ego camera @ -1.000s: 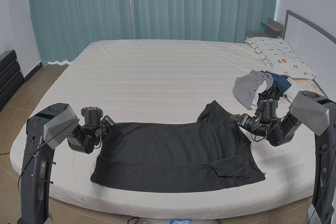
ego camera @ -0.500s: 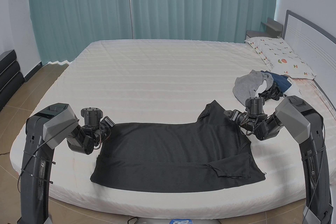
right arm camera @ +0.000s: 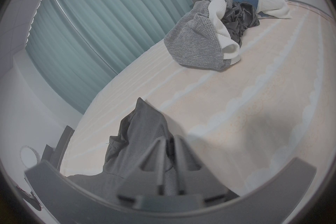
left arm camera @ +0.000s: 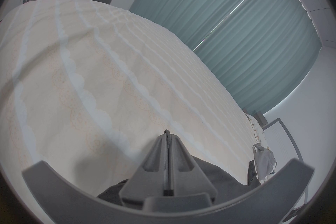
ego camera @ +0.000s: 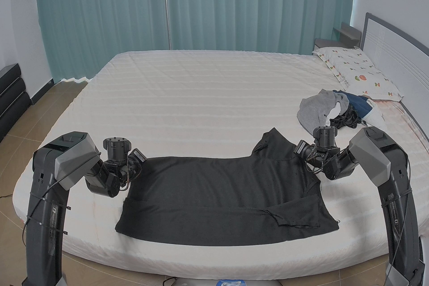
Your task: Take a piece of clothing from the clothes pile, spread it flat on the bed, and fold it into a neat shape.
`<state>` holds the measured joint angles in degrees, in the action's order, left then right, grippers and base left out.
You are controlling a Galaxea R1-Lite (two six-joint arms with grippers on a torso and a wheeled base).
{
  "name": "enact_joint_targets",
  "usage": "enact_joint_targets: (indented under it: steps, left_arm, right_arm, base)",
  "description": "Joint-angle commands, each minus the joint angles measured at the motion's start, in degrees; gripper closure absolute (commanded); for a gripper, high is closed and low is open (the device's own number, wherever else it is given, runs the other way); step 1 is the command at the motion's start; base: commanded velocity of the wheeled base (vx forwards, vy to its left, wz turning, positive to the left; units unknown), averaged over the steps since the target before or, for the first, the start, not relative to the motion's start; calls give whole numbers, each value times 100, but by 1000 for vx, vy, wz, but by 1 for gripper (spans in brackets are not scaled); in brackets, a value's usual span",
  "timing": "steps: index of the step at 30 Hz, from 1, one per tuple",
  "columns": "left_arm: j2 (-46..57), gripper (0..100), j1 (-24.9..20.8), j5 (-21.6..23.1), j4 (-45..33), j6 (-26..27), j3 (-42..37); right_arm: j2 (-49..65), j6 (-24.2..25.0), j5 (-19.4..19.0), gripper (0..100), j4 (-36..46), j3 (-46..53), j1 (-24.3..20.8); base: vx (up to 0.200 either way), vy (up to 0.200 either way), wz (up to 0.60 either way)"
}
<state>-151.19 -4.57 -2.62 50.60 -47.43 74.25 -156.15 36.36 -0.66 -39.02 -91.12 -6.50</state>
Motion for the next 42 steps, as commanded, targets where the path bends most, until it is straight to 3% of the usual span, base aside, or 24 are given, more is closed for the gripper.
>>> enact_joint_targets:
  steps: [1,9,16,26,32,42]
  left_arm:
    - [10,100,0,-2,2,-3,1]
    - [248,100,18,7,72,-12,-236]
    - [388,100,88,-2,582,-3,-403]
    - [608,100,308,51,600,-12,-631]
    - [696,100,308,86,609,-3,-790]
    - [722,100,308,95,609,41,-816]
  right_arm:
    - [14,46,-13,100,-9,-19,26]
    - [471,389,-207,100,-114,341,263]
    - [665,380,-444,100,-668,754,316]
    - [911,380,-453,100,-1318,1176,395]
    - [1183,389,-743,100,-1749,1774,430]
    - [1341,336,-936,100,-1740,2231,456]
  base:
    - [0,0,0]
    - [0,0,0]
    - [0,0,0]
    - [0,0,0]
    - [0,0,0]
    - [0,0,0]
